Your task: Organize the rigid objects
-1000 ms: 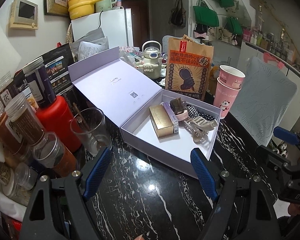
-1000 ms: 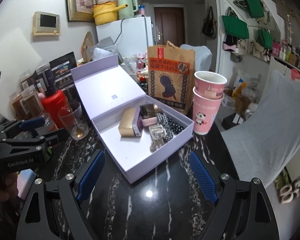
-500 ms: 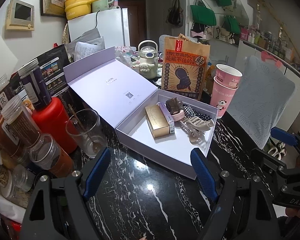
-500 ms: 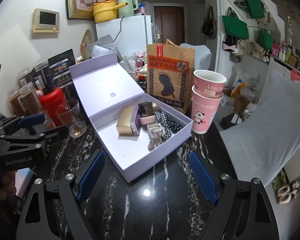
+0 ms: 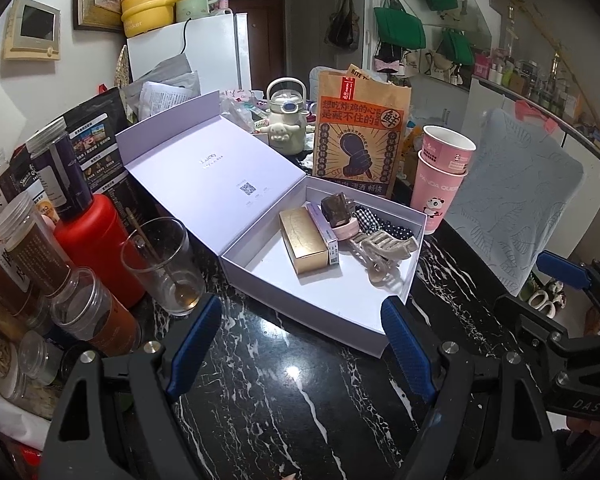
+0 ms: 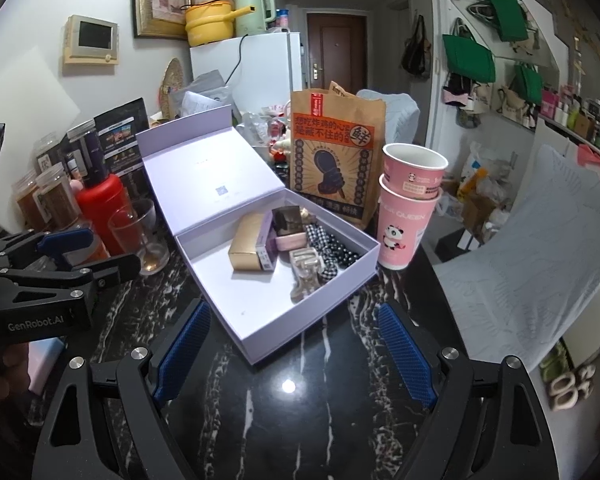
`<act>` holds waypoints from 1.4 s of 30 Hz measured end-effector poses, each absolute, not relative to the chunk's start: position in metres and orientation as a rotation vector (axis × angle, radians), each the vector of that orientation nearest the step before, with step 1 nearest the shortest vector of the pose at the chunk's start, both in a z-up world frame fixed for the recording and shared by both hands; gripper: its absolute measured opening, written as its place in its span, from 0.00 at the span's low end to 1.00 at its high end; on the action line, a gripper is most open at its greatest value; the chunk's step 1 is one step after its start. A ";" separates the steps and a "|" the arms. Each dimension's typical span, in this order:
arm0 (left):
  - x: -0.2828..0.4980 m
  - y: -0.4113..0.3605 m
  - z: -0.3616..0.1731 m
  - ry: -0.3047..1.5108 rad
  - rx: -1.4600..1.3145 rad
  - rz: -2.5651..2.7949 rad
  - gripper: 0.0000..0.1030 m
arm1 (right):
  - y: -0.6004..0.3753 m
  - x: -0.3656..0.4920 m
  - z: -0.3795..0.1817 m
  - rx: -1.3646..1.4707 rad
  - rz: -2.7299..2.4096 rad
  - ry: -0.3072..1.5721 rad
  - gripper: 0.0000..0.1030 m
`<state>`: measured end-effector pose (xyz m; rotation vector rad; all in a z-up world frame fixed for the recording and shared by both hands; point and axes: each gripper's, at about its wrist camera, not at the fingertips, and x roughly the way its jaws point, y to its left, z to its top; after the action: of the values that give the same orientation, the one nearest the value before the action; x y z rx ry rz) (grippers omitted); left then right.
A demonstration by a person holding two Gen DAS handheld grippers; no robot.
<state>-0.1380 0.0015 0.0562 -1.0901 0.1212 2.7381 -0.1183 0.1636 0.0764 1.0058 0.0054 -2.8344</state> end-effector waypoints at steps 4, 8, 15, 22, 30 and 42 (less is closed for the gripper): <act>-0.138 0.003 0.057 0.126 -1.089 2.738 0.80 | 0.164 -0.118 0.076 1.011 -2.832 0.010 0.85; -0.139 0.003 0.057 0.130 -1.087 2.735 0.80 | 0.165 -0.119 0.076 1.011 -2.832 0.009 0.85; -0.140 0.006 0.056 0.141 -1.096 2.734 0.80 | 0.165 -0.119 0.075 1.015 -2.833 0.010 0.85; -0.139 0.007 0.055 0.148 -1.102 2.727 0.80 | 0.168 -0.119 0.075 1.019 -2.837 0.005 0.85; -0.138 0.009 0.054 0.154 -1.102 2.716 0.80 | 0.169 -0.119 0.075 1.023 -2.838 0.001 0.85; -0.134 0.013 0.053 0.176 -1.104 2.713 0.80 | 0.171 -0.113 0.072 1.031 -2.848 -0.003 0.85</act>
<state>-0.1339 0.0126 0.0531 -1.1044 0.1757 2.7127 -0.1131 0.1712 0.0716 1.0314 -0.0029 -2.8481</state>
